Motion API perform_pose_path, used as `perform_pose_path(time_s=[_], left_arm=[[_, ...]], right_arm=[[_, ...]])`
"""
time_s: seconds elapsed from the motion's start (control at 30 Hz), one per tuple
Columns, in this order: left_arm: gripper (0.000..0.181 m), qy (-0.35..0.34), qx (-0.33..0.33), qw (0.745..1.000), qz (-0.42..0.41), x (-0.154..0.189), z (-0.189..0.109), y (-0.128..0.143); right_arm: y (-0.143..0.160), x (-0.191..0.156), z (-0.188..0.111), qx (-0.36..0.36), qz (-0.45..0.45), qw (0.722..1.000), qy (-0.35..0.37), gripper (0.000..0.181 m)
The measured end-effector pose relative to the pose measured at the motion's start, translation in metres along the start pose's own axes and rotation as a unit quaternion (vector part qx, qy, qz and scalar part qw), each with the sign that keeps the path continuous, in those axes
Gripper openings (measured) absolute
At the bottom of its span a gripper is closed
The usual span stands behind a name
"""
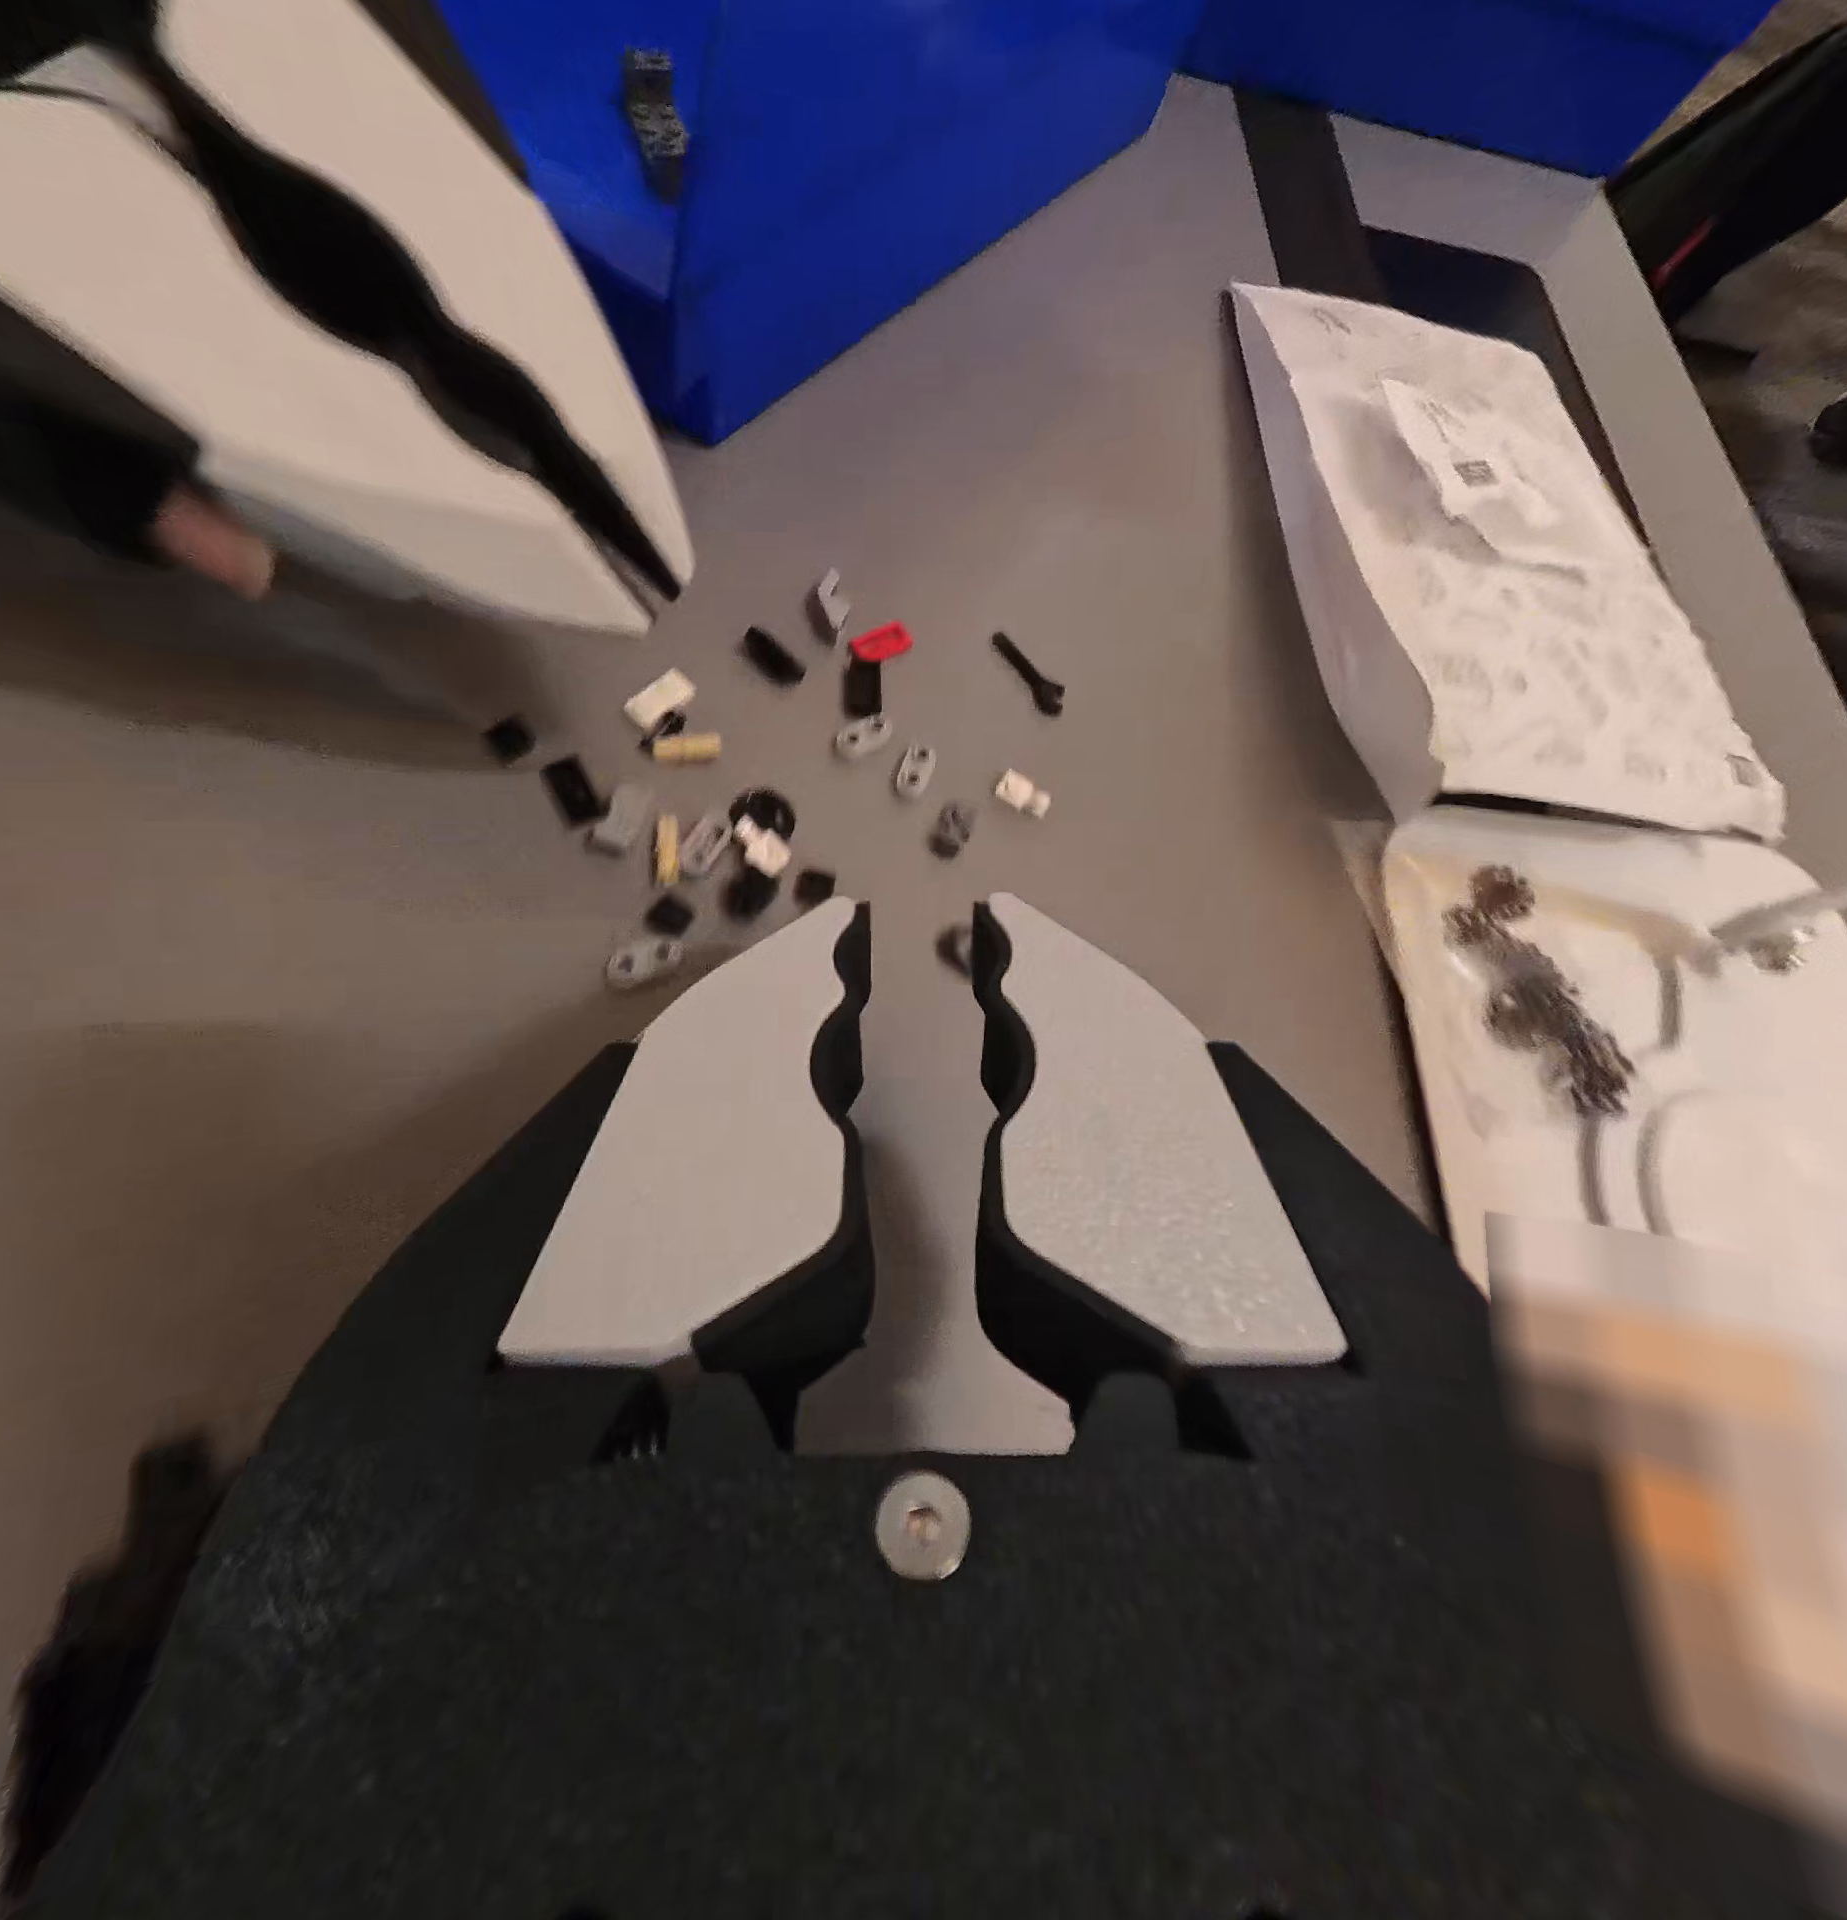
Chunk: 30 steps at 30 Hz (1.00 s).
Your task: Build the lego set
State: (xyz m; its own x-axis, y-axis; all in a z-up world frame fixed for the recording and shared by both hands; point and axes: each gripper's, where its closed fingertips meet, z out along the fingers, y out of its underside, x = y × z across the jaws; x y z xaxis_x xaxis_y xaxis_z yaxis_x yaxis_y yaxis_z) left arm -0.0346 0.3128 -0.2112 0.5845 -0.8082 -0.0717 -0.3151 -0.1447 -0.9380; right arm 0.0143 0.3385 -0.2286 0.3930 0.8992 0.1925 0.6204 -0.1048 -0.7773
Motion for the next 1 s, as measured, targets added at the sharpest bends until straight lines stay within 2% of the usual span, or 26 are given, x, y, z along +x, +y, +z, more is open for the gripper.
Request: perform_pose_path(time_s=[0.13, 0.23, 0.4, 0.57, 0.67, 0.77, 0.87, 1.0], left_arm=[[0.005, -0.012, 0.003, 1.000, -0.009, -0.007, -0.002, -0.001], [0.005, -0.018, 0.002, 1.000, -0.014, -0.011, -0.003, -0.002], [0.005, -0.020, 0.005, 1.000, -0.020, -0.014, -0.004, -0.003], [0.005, -0.017, 0.003, 1.000, -0.021, -0.013, -0.004, -0.002], [0.005, -0.010, 0.002, 1.000, -0.020, -0.010, -0.003, -0.002], [0.006, 0.006, 0.003, 1.000, -0.013, -0.003, -0.001, -0.002], [0.006, 0.023, 0.002, 1.000, -0.001, 0.007, 0.000, -0.002], [0.006, 0.048, 0.001, 0.999, 0.017, 0.022, 0.003, -0.002]], right_arm=[[-0.005, 0.003, 0.045, -0.035, 0.014, 0.999, -0.004, 0.019], [-0.001, 0.002, 0.063, -0.061, 0.026, 0.998, -0.015, 0.019], [0.004, 0.001, 0.074, -0.086, 0.034, 0.995, -0.028, 0.013], [0.006, 0.001, 0.069, -0.089, 0.023, 0.996, -0.019, 0.006], [0.001, -0.002, 0.048, -0.049, 0.030, 0.998, -0.023, 0.006], [0.006, -0.010, 0.010, -0.027, 0.018, 0.999, -0.043, 0.006], [0.031, -0.017, -0.035, -0.047, 0.004, 0.997, -0.060, 0.006], [0.084, -0.030, -0.090, -0.112, 0.020, 0.990, -0.087, 0.006]])
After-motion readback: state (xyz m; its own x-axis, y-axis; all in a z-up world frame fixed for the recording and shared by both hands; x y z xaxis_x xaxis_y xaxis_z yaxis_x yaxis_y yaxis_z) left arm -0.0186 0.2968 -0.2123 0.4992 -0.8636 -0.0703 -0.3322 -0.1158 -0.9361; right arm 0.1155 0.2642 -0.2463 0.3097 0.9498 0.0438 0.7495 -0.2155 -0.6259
